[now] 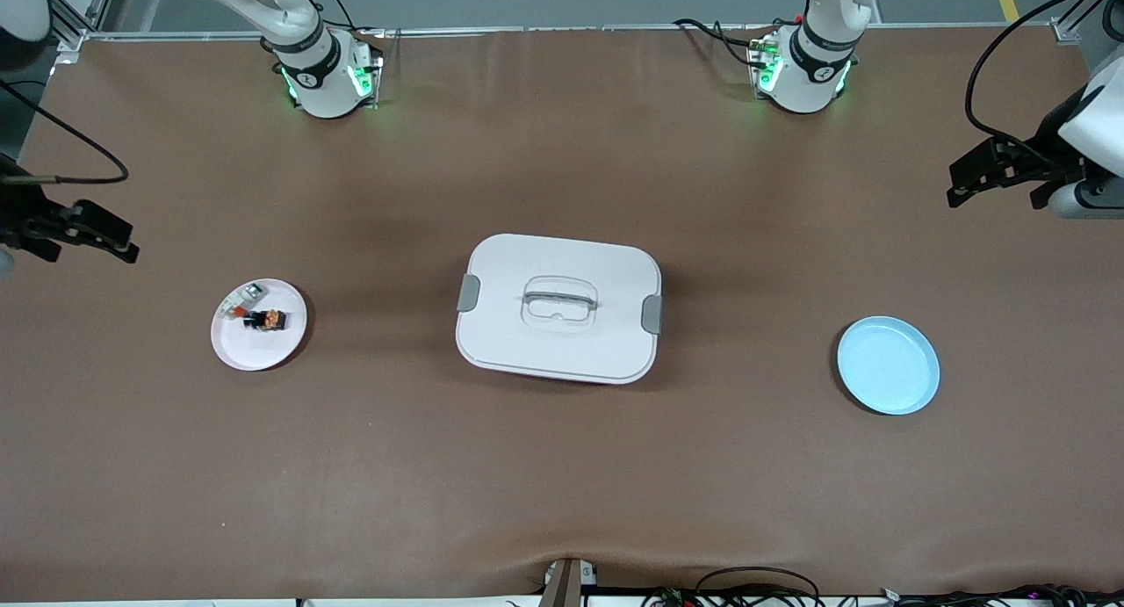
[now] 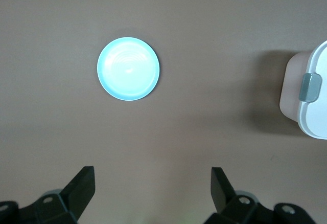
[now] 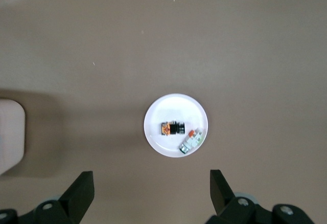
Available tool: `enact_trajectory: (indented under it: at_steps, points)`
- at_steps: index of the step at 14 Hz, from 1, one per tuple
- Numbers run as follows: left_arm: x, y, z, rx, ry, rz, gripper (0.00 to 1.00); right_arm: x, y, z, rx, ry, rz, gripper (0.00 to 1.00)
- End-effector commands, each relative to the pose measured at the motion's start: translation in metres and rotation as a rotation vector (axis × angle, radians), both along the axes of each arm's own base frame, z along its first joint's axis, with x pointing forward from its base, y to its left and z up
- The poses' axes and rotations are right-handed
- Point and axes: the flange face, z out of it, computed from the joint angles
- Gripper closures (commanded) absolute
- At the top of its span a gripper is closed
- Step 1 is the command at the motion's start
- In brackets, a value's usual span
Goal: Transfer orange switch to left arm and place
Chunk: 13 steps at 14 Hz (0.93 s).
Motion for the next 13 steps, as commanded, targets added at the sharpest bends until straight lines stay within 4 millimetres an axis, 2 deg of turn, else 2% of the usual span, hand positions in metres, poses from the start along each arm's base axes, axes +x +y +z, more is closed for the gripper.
enact_trajectory:
  at_steps: [1, 6, 9, 13]
  points:
    - [0.005, -0.002, 0.0, -0.012, -0.009, -0.01, 0.0, 0.017, -0.014, -0.049, -0.006, 0.082, 0.01, 0.0]
    - [0.008, -0.003, -0.002, -0.016, -0.022, -0.015, 0.0, 0.033, -0.044, -0.122, -0.002, 0.16, -0.002, 0.0]
    - [0.01, -0.004, -0.01, -0.03, -0.021, -0.03, 0.0, 0.027, -0.052, -0.17, -0.006, 0.139, 0.002, 0.0]
    - [0.012, -0.005, -0.012, -0.041, -0.022, -0.03, 0.0, 0.015, -0.054, -0.22, -0.019, 0.119, 0.006, 0.0]
